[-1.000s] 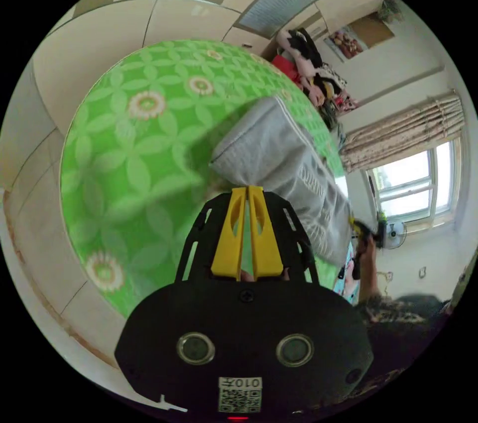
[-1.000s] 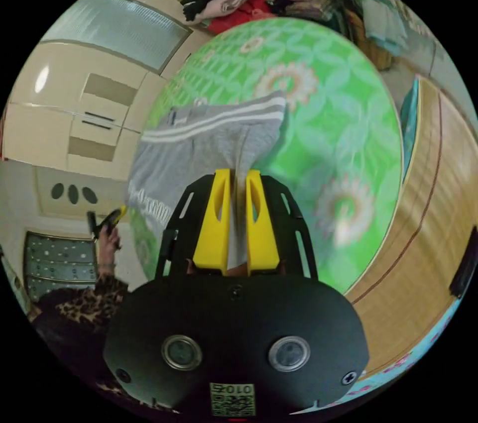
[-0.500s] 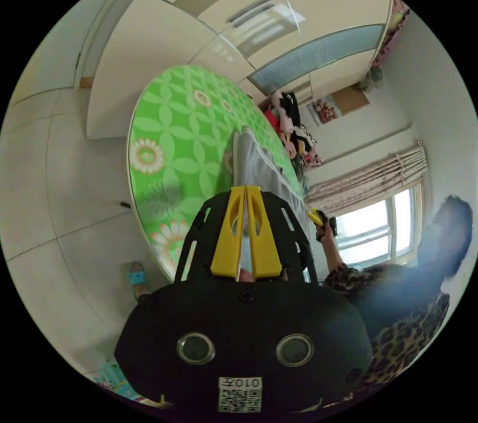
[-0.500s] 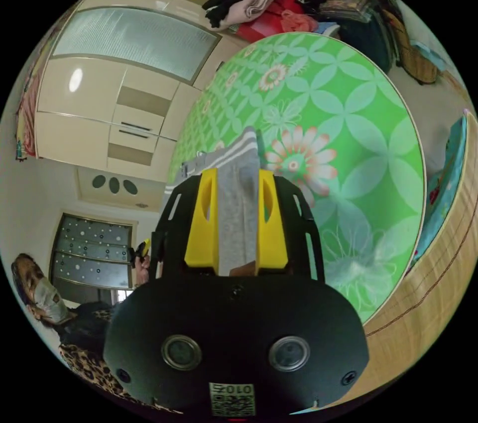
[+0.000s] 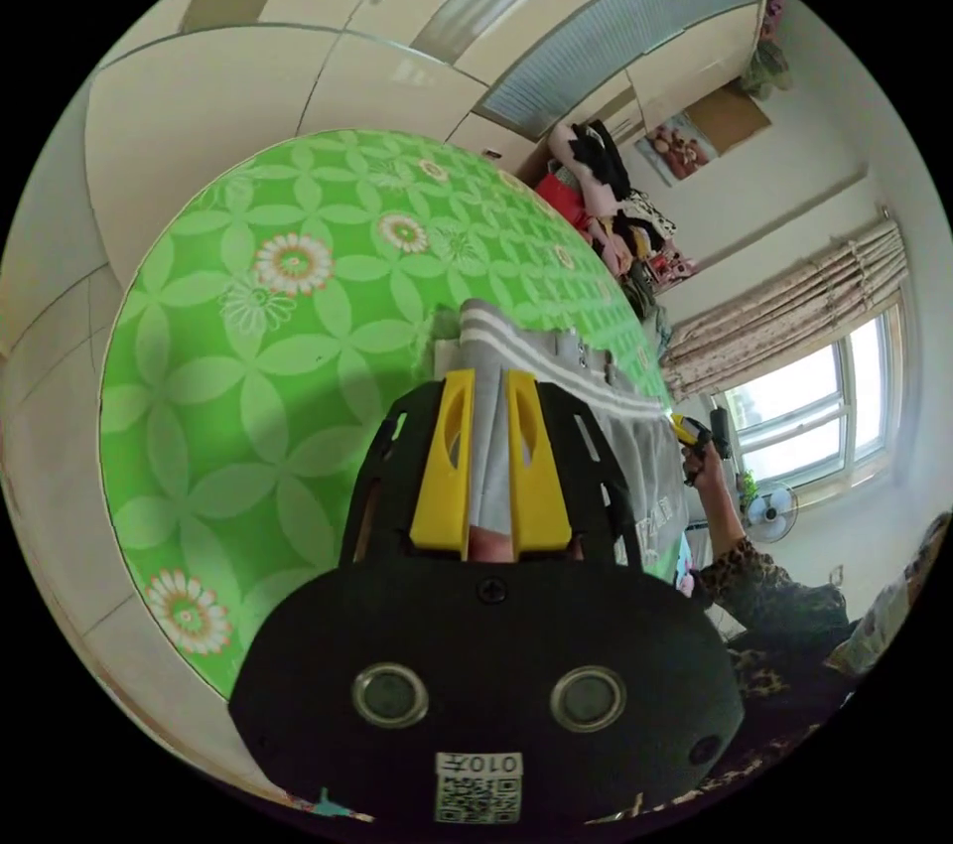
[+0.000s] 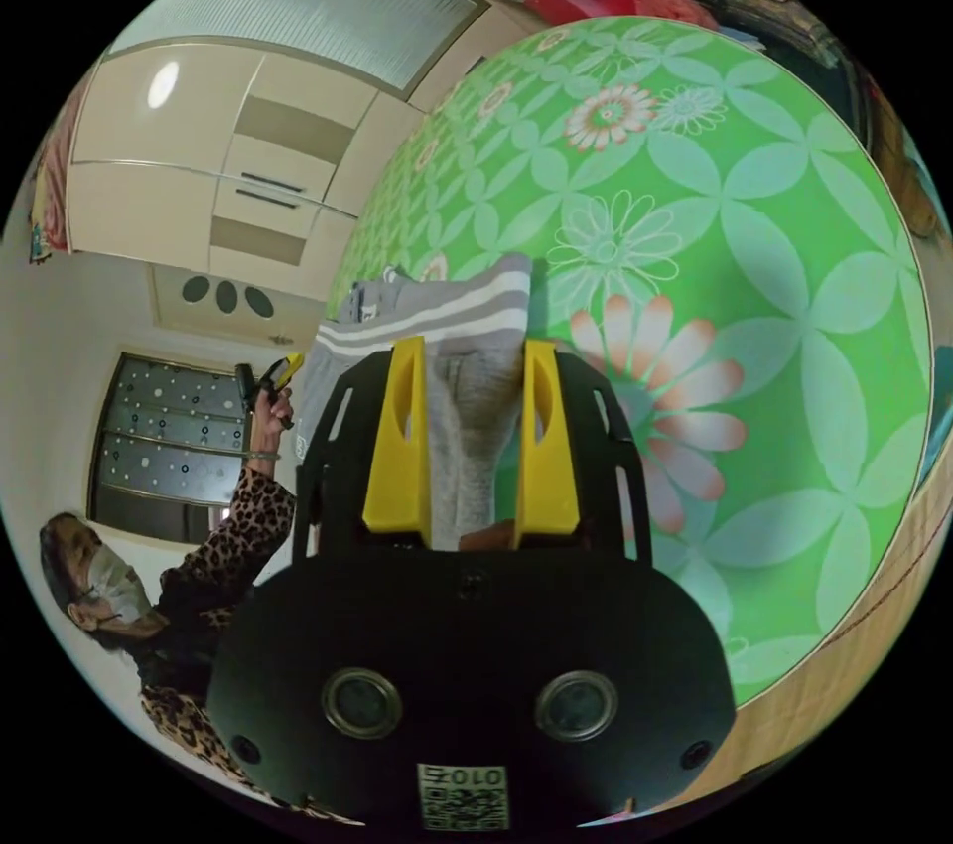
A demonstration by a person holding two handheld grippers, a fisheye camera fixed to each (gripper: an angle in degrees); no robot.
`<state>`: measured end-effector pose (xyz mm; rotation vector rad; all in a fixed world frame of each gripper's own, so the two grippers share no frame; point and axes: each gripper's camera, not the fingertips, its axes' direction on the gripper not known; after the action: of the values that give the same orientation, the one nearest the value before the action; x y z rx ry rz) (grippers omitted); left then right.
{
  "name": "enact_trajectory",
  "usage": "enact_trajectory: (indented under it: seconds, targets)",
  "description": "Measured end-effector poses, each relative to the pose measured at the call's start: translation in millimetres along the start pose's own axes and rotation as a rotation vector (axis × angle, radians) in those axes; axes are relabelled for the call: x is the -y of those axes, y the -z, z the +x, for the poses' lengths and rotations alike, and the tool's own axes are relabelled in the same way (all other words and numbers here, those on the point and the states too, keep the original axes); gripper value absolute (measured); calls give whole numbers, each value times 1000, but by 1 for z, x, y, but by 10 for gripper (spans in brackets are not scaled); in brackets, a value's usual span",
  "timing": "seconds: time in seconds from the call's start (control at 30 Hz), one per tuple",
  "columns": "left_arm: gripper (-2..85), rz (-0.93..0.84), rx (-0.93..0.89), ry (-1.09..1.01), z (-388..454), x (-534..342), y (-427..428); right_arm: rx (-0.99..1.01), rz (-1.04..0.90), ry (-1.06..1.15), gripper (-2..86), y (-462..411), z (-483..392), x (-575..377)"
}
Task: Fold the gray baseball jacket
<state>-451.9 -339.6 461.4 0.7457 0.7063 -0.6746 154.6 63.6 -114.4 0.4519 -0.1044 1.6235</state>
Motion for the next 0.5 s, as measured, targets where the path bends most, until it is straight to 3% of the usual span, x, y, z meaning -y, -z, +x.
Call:
enact_trajectory:
  seconds: [0.17, 0.3, 0.5]
  targets:
    - [19, -101, 61, -29, 5, 3, -32, -60, 57, 84, 79, 11, -12, -19]
    - [2, -30, 111, -53, 15, -19, -22, 20, 146, 223, 65, 37, -35, -47]
    - [-3, 231, -227, -58, 39, -114, 55, 320, 175, 409, 62, 71, -79, -115]
